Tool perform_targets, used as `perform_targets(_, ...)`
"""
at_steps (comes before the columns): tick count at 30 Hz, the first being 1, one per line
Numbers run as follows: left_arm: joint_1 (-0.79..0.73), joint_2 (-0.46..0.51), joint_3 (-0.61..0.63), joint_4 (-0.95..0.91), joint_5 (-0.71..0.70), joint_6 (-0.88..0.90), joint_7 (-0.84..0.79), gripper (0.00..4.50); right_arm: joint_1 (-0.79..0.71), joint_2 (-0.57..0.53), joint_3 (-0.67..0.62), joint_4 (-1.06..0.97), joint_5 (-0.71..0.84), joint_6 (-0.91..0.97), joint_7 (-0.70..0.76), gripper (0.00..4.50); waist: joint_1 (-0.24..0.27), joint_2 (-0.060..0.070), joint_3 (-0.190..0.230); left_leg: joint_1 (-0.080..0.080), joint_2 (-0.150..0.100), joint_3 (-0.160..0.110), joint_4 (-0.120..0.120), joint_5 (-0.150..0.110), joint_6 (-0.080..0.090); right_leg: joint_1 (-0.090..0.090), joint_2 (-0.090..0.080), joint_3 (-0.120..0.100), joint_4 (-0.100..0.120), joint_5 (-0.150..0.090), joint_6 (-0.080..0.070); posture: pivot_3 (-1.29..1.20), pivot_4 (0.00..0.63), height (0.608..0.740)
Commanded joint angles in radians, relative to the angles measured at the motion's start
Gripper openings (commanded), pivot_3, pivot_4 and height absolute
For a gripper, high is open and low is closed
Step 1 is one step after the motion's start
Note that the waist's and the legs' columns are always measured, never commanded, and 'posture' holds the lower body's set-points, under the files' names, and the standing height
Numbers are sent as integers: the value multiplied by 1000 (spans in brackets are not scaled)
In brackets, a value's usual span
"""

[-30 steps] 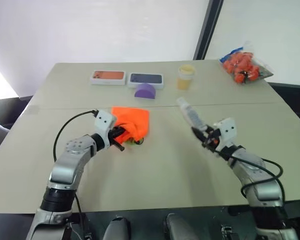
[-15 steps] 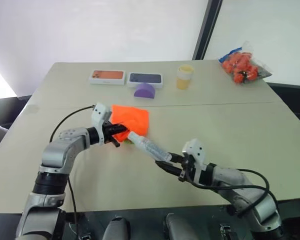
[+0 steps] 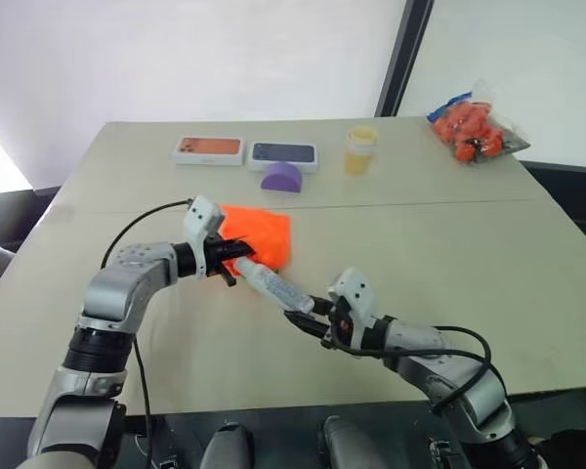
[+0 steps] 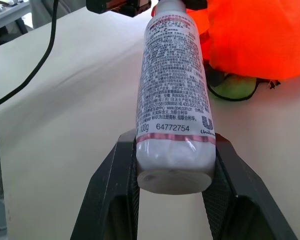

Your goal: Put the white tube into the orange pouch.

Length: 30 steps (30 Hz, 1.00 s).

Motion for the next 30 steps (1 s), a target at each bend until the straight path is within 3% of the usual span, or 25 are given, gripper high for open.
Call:
perform_targets(1, -13, 12, -13, -40, 4, -22, -20, 0, -18, 29, -64, -7, 7, 6, -51, 1101, 0, 0, 0, 0, 0, 0, 0, 0, 0, 0, 0, 0, 0, 0, 0, 0, 150, 723)
perform_targets(12, 11, 50, -48, -88, 29, -41, -48, 0, -21, 102, -152, -28, 51, 109, -165, 1101, -1, 0, 0, 0, 0, 0, 0, 0, 0, -1, 0, 0, 0, 0, 0, 0, 150, 723)
perform_targets(20, 18, 16, -91, -129, 34, -29, -27, 0, -95, 141, -129, -30, 78, 169, -180, 1101, 0, 0, 0, -1, 0, 0, 0, 0, 0, -1, 0, 0, 0, 0, 0, 0, 150, 723)
perform_targets(27, 8, 3, -46, -56, 44, -51, 5, 0, -74, 88, -140, -76, 104, 182, -125, 1101, -1, 0, 0, -1, 0, 0, -1, 0, 0, -1, 0, 0, 0, 0, 0, 0, 150, 723)
perform_targets(30, -21, 5, 29, 14, -1, -30, 6, 0, -45, 37, -156, -99, 115, 167, -87, 1101, -1, 0, 0, -1, 0, 0, -1, 0, 0, -2, 0, 0, 0, 0, 0, 0, 150, 723)
